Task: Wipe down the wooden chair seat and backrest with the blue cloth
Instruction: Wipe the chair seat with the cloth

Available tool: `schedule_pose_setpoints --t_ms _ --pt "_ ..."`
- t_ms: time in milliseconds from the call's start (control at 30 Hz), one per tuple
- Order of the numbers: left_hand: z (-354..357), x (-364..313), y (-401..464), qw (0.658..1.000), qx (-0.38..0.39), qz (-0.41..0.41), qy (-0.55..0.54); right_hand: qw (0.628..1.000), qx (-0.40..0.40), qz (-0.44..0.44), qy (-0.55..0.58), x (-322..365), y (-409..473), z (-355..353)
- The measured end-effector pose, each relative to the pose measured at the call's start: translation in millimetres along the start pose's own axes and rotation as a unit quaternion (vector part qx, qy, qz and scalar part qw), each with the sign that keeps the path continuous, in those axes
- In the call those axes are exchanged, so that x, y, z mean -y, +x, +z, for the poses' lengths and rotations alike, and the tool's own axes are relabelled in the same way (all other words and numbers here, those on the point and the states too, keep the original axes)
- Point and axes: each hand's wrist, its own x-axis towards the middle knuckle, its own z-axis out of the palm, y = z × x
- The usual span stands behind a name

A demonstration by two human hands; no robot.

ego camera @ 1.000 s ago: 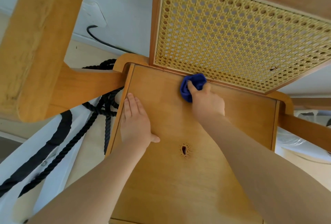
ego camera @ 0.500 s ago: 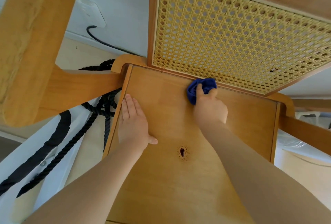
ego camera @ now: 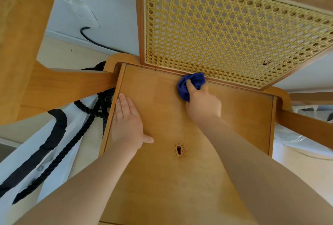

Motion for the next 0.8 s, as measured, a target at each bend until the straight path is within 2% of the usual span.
schedule_pose_setpoints --t_ms 100,200,300,433,567,700,800 --pt "0.5 1.0 -2.4 1.0 -0.001 -0.005 -0.001 1.0 -0.005 -0.002 0.005 -9.0 1.8 0.9" --pt "-0.1 -3.5 -8.6 1.0 -0.02 -0.01 0.014 0.999 -0.009 0.049 0.009 -43.2 -4.4 2.9" --pt "1.3 -12.3 -16.7 0.998 -0.043 0.005 0.036 0.994 -0.008 0.094 0.053 -38.0 -6.8 3.4" --pt "3.2 -17.8 -17.5 0.997 -0.053 0.018 0.052 0.998 -0.012 0.039 0.055 -2.0 -3.2 4.3" --pt "3.8 -18.6 -15.1 0.996 -0.055 0.046 0.056 1.0 -0.01 -0.011 0.011 -24.3 -0.5 2.3" --pt "6.4 -18.7 -17.5 0.998 -0.031 0.046 0.034 0.996 -0.026 0.061 0.058 -47.7 -4.2 5.0" --pt "8.1 -12.8 -18.0 0.997 -0.02 0.057 0.054 0.991 -0.02 0.08 0.101 -21.8 -9.6 6.4"
